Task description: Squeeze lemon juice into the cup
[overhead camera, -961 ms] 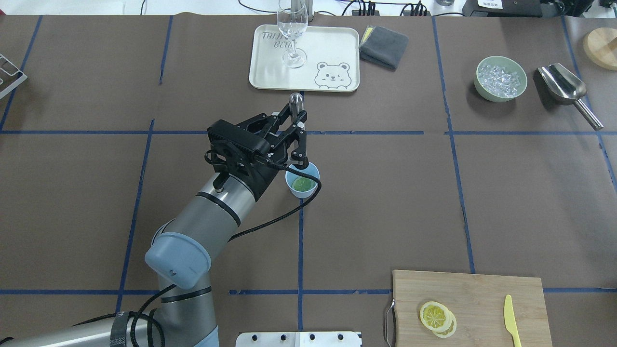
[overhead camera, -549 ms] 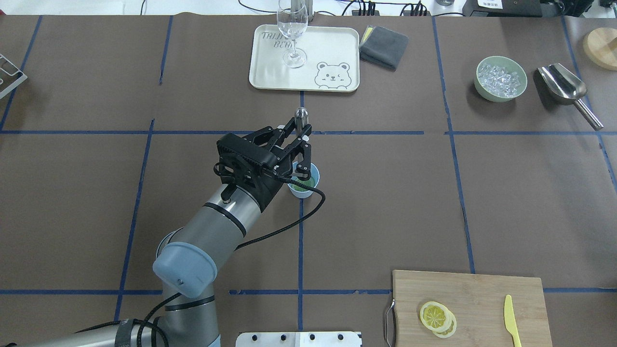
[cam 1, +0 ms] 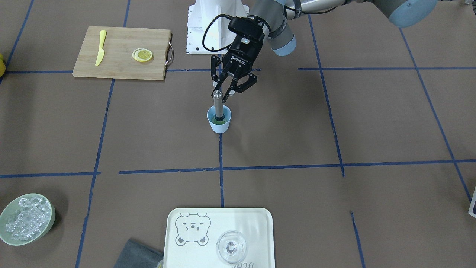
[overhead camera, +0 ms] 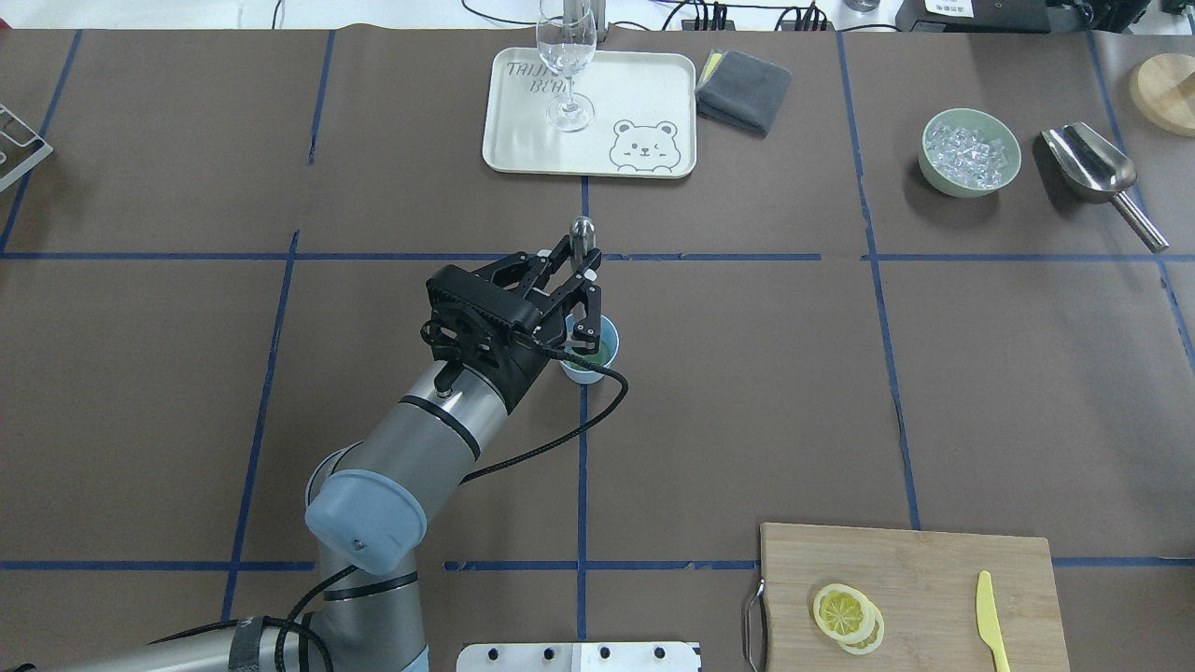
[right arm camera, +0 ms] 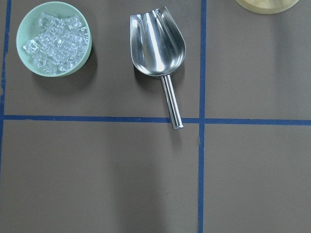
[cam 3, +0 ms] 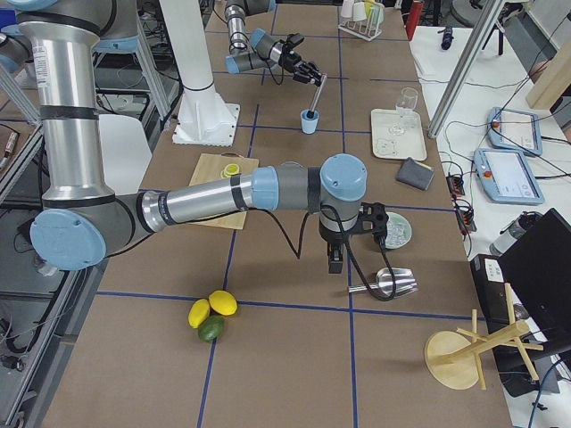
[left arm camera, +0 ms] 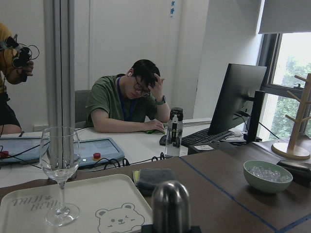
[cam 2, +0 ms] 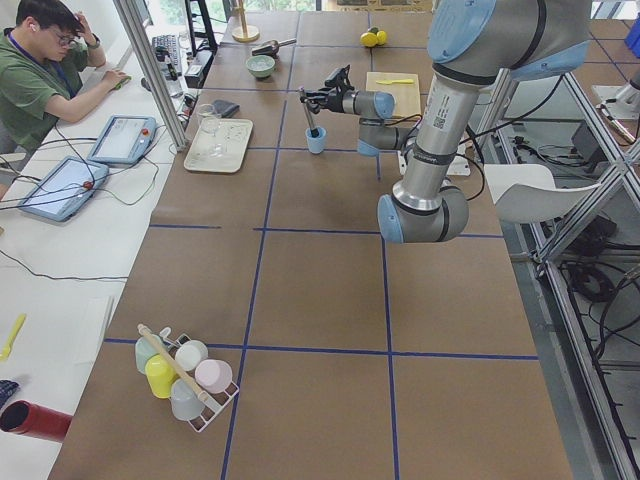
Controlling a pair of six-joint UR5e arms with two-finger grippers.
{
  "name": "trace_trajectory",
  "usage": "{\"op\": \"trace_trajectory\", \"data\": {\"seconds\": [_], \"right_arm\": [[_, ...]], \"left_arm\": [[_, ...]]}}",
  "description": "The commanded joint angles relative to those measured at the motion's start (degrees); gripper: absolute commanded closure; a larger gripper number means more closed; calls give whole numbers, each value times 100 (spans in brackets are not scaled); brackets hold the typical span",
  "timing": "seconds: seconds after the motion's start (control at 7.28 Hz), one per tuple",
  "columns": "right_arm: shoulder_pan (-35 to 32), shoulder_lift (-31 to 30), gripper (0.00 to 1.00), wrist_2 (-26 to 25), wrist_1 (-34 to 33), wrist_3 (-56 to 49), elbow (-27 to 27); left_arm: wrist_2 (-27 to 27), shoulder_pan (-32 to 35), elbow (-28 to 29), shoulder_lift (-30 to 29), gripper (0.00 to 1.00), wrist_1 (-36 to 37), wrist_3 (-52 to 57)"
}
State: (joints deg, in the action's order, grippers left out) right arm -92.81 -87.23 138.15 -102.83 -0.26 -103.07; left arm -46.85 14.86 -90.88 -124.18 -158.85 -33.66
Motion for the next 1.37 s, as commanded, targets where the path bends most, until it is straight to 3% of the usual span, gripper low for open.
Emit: {"op": "trace_trajectory", "data": {"seconds": [0.0, 0.82, 1.24], "right_arm": [[0, 13, 0, 1, 0, 0, -2], [-26, 22, 0, -8, 0, 0, -2], [-35, -109, 0, -51, 0, 0, -2]], "left_arm": [[-9, 0, 115, -1, 100, -93, 0], [-17, -53, 203, -1, 100, -94, 17], [-70, 8, -559, 87, 100, -207, 611]]}}
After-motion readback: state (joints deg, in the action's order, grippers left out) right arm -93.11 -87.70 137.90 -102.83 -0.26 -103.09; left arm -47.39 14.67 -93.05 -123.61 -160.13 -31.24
